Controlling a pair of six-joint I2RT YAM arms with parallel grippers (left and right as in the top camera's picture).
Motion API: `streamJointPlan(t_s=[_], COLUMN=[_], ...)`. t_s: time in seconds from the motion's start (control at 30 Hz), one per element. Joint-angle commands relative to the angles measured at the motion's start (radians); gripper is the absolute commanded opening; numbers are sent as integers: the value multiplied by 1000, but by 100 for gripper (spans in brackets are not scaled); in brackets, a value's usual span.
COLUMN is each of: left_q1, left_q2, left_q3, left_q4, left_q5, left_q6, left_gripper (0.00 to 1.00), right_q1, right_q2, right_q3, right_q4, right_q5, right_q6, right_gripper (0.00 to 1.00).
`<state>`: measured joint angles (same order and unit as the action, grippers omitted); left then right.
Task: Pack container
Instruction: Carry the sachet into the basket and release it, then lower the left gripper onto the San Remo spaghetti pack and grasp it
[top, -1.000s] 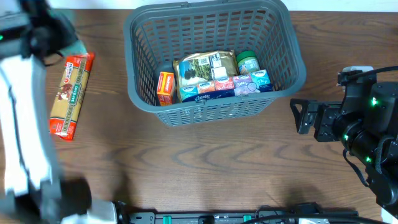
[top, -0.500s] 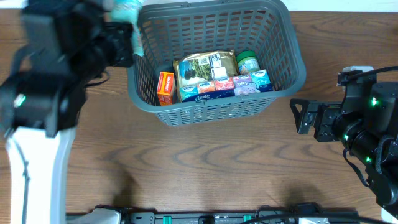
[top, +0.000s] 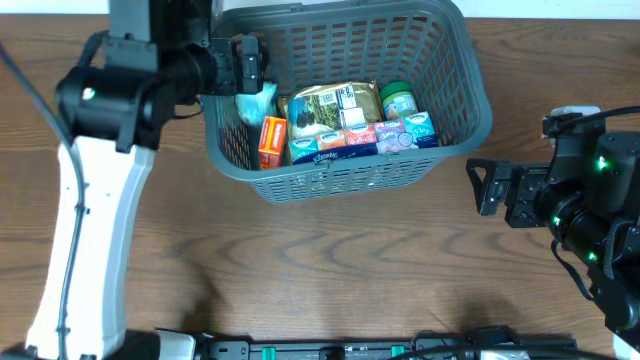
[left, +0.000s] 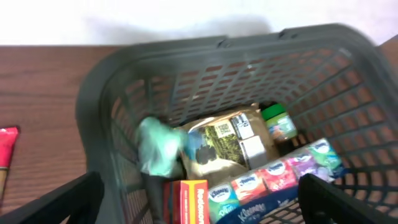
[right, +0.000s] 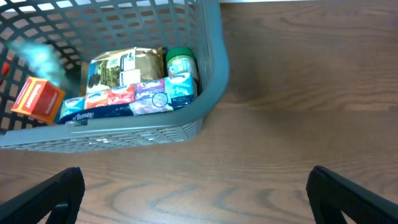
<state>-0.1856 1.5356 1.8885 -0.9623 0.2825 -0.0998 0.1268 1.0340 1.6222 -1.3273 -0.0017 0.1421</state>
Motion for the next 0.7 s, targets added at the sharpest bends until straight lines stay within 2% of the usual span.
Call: streamJointPlan(t_s=[0.0,0.17,0.27,0.4,0.57,0.67], left_q1=[1,47,142,325,524,600], left_q2=[-114,-230,-257,-241,-168,-93], left_q3=[6,6,6,-18,-90,-127], left_q4=[-9,-55,-91,-145,-142,-140], left_q5=[-105,-526,-609,-593,-356,-327], left_q6=[27,27,26,9,36,58], left_gripper=[99,99,98,98,98,99], right_q1=[-8,-8,-8,-8,-8,-8], right_q2=[0,0,0,0,0,0], right_q3=[2,2,2,2,2,2], right_q4=[-2,-2,-2,-2,-2,-2], right_q5=[-3,-3,-3,-3,-3,-3], right_q6=[10,10,10,10,10,10], right_gripper=[99,99,99,99,99,99])
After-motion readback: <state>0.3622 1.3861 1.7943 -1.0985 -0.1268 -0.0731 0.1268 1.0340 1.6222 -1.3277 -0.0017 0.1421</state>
